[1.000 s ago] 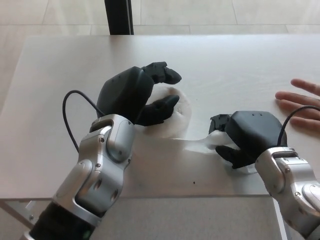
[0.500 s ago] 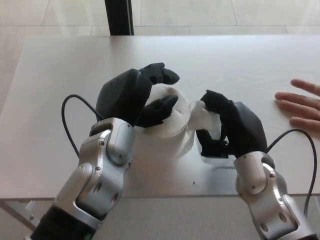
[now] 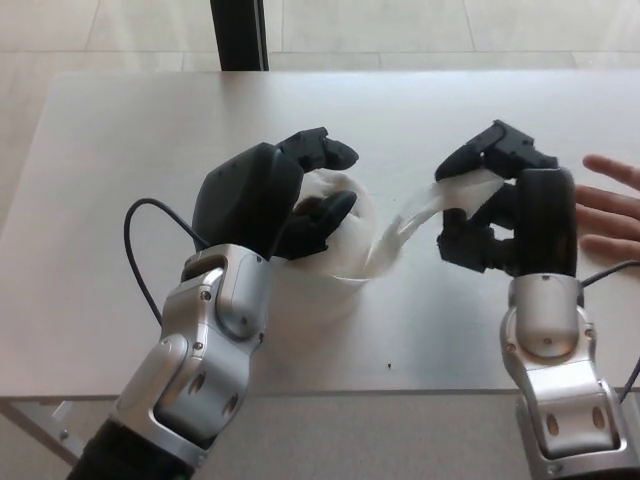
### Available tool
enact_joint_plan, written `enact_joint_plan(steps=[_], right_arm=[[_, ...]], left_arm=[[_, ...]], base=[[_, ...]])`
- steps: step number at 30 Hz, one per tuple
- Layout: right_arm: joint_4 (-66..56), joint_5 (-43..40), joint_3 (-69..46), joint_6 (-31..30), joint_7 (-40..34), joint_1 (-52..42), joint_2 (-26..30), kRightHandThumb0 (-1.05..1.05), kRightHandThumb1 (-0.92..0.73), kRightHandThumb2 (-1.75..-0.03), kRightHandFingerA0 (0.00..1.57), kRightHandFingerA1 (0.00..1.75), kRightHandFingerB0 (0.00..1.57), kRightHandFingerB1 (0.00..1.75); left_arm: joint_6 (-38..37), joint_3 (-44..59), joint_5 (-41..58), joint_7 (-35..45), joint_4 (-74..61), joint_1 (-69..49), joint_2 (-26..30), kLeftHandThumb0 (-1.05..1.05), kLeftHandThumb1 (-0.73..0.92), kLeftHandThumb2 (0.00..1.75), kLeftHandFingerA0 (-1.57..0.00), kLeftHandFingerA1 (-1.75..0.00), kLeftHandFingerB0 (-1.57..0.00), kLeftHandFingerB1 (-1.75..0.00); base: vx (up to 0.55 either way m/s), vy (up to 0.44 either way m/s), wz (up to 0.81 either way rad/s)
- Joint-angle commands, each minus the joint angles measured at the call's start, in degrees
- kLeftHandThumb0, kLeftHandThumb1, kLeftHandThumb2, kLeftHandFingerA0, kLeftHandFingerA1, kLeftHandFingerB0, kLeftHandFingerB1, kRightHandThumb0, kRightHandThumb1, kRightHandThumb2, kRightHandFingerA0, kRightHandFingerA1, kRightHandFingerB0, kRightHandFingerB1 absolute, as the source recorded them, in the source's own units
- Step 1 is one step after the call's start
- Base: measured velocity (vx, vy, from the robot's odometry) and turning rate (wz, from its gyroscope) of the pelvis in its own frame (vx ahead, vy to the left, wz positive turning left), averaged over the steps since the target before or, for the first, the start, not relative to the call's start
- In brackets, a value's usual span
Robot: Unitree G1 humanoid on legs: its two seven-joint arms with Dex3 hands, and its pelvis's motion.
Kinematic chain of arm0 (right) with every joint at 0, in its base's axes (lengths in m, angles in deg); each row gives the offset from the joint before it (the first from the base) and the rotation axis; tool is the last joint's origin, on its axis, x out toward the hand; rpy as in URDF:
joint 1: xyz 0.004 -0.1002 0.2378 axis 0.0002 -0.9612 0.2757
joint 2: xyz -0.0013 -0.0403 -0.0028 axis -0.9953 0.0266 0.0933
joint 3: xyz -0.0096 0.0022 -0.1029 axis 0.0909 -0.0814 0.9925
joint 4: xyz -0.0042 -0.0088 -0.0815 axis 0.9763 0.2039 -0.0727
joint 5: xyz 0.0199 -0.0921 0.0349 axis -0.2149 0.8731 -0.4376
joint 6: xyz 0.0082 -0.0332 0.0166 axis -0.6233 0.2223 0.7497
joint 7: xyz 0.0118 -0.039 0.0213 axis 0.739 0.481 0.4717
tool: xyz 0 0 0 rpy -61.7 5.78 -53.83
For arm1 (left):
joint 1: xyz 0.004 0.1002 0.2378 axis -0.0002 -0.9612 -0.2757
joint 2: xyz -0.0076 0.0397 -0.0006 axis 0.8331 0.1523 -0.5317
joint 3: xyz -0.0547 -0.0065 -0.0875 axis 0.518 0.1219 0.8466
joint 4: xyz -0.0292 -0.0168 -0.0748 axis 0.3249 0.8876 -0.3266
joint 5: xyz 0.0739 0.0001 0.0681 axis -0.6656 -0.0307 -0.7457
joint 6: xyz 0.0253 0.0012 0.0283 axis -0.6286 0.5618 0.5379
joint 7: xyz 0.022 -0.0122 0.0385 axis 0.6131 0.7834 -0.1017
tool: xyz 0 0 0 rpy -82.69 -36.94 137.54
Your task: A toilet paper roll is kept in the middle of the desk infront of the robot. The robot places its left hand on the top of the toilet paper roll to hold it still and uses its right hand to tear off a piece of toilet paper from it and hands the paper to a person
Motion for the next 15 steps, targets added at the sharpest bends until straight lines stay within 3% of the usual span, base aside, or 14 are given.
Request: enact_joint_plan(steps=[1,2,4,6,7,9,10,13,14,15], right_arm=[[-5.5,-16.6,-11.5,2.7,-12.6,4.0,-11.8,-0.14,-0.63,-1.15,1.01,1.75,0.75,1.58],[-5.5,-17.2,-12.2,2.8,-12.6,4.6,-11.8,-0.13,-0.60,-1.18,1.04,1.75,0.71,1.66],[-4.5,-19.0,-14.2,2.9,-13.5,6.4,-11.7,-0.12,-0.51,-1.32,1.04,1.75,0.77,1.62],[-4.0,-19.4,-15.3,3.6,-14.0,7.1,-12.0,-0.12,-0.52,-1.30,1.04,1.75,0.77,1.62],[-4.0,-20.6,-16.6,3.1,-14.7,8.1,-12.4,-0.18,-0.52,-1.28,1.04,1.75,0.79,1.49],[-3.9,-22.5,-18.3,2.4,-15.7,9.6,-12.8,-0.18,-0.52,-1.28,1.04,1.75,0.79,1.49],[-4.7,-28.3,-22.1,0.2,-18.6,12.9,-13.8,-0.31,-0.49,-1.19,1.31,1.50,0.88,1.25],[-5.0,-31.7,-24.2,0.0,-19.9,14.3,-14.0,-0.30,-0.51,-1.18,1.29,1.50,0.84,1.24],[-5.0,-34.0,-25.5,0.5,-20.6,15.7,-13.7,-0.18,-0.57,-1.13,1.00,1.75,0.54,1.60],[-5.3,-35.1,-26.0,1.2,-20.5,16.0,-13.6,-0.21,-0.59,-1.08,1.03,1.75,0.62,1.68]], left_arm=[[-1.6,-0.2,-0.8,-1.3,4.0,-4.9,1.1,-0.44,0.70,0.61,-0.56,-0.56,-0.66,-0.51],[-1.6,-0.1,-0.9,-1.5,4.1,-4.8,1.0,-0.44,0.70,0.61,-0.56,-0.56,-0.66,-0.51],[-2.1,-0.3,-1.1,-1.9,4.1,-4.9,1.0,-0.43,0.69,0.61,-0.58,-0.56,-0.66,-0.52],[-2.8,-0.3,-1.0,-2.4,4.5,-5.3,1.0,-0.44,0.69,0.60,-0.58,-0.57,-0.67,-0.52],[-2.3,-0.4,-1.1,-2.0,4.5,-5.2,1.0,-0.46,0.71,0.60,-0.54,-0.57,-0.66,-0.51],[-1.4,-0.4,-1.2,-1.4,4.6,-4.9,1.1,-0.46,0.71,0.60,-0.54,-0.57,-0.66,-0.51],[-2.2,-0.2,-1.0,-2.0,5.1,-5.0,1.0,-0.44,0.70,0.61,-0.57,-0.57,-0.65,-0.51],[-2.0,-0.4,-1.0,-2.1,5.2,-5.3,0.9,-0.45,0.70,0.61,-0.57,-0.57,-0.65,-0.51],[-2.4,-0.5,-1.0,-2.5,5.4,-5.4,0.8,-0.45,0.70,0.61,-0.57,-0.57,-0.65,-0.51],[-2.1,-0.7,-1.3,-2.6,5.3,-5.5,0.8,-0.45,0.70,0.61,-0.57,-0.57,-0.66,-0.51]], base=[[0.00,0.000,0.00],[0.00,0.000,0.00],[0.00,0.000,0.00],[0.00,0.000,0.00],[0.00,0.000,0.00],[0.00,0.000,0.00],[0.00,0.000,0.00],[0.00,0.000,0.00],[0.00,0.000,0.00],[0.00,0.000,0.00]])
